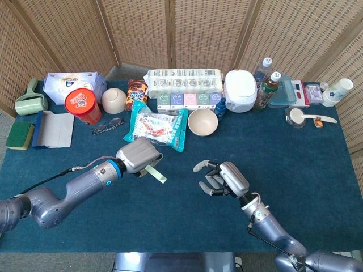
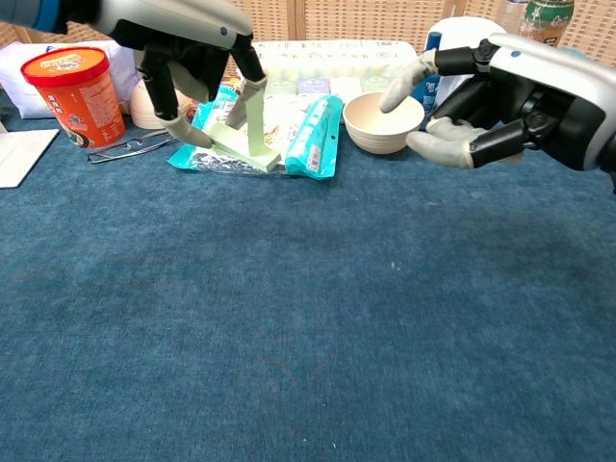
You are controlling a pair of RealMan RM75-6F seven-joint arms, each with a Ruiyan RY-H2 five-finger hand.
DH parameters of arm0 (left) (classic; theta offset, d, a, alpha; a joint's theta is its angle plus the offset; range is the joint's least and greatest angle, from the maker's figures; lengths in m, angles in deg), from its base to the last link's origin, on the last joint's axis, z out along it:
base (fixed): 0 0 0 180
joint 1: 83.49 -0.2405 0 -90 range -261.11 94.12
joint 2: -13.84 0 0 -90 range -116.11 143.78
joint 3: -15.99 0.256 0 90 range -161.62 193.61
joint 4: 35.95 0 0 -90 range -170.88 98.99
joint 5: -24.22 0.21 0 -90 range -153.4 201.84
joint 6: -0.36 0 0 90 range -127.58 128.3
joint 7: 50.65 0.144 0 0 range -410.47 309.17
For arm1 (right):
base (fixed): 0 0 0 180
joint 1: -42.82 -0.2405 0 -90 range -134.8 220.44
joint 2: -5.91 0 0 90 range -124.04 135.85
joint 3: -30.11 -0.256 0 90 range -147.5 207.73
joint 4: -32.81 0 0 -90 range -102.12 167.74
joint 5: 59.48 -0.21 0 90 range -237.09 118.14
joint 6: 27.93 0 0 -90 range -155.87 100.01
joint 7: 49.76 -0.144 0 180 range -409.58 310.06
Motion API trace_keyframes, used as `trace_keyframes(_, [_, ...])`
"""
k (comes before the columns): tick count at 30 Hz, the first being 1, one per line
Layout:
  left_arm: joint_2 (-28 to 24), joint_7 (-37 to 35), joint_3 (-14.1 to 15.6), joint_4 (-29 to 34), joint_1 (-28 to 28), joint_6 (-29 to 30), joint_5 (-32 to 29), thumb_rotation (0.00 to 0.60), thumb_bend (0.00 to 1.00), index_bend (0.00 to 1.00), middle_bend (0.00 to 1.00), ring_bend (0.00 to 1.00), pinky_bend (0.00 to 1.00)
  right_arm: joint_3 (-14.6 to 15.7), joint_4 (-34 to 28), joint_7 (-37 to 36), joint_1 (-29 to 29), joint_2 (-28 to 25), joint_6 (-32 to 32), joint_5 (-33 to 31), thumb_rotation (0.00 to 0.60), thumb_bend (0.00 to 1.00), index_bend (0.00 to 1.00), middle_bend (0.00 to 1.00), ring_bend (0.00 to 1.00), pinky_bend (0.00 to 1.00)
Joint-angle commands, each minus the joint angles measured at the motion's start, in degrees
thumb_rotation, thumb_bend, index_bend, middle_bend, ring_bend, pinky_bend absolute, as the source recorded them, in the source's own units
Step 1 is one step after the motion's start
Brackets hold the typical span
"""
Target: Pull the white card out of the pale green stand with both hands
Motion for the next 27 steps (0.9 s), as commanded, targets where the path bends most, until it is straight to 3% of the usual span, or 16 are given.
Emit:
trace_keyframes(1, [0.77, 0.8, 0.47, -0.29, 1.19, 0.09, -1.45, 0.6, 0.38, 0.69, 1.0, 1.0, 1.0, -0.12, -0.07, 0.63, -0.5, 0.78, -0.18, -0.49, 0.6, 0.41, 0.4, 0.95, 1.0, 0.97])
trace_keyframes(16, [3.91, 3.37, 2.52, -1.88, 6.5, 1.25, -8.38, 0.6, 0.38, 0.69, 1.0, 1.0, 1.0, -0.1, -2.01, 2.61, -3.59, 2.83, -2.51, -1.53, 0.6, 0.41, 0.4, 0.95, 1.0, 0.97])
trace_keyframes(27, [5.25, 3.67, 3.74, -2.54, 8.53, 2.03, -10.14, 0.6, 0.38, 0.69, 1.0, 1.0, 1.0, -0.22, -2.32, 3.99, -5.0, 3.46, -3.91, -3.1, 0.6, 0.41, 0.38, 0.95, 1.0, 0.97])
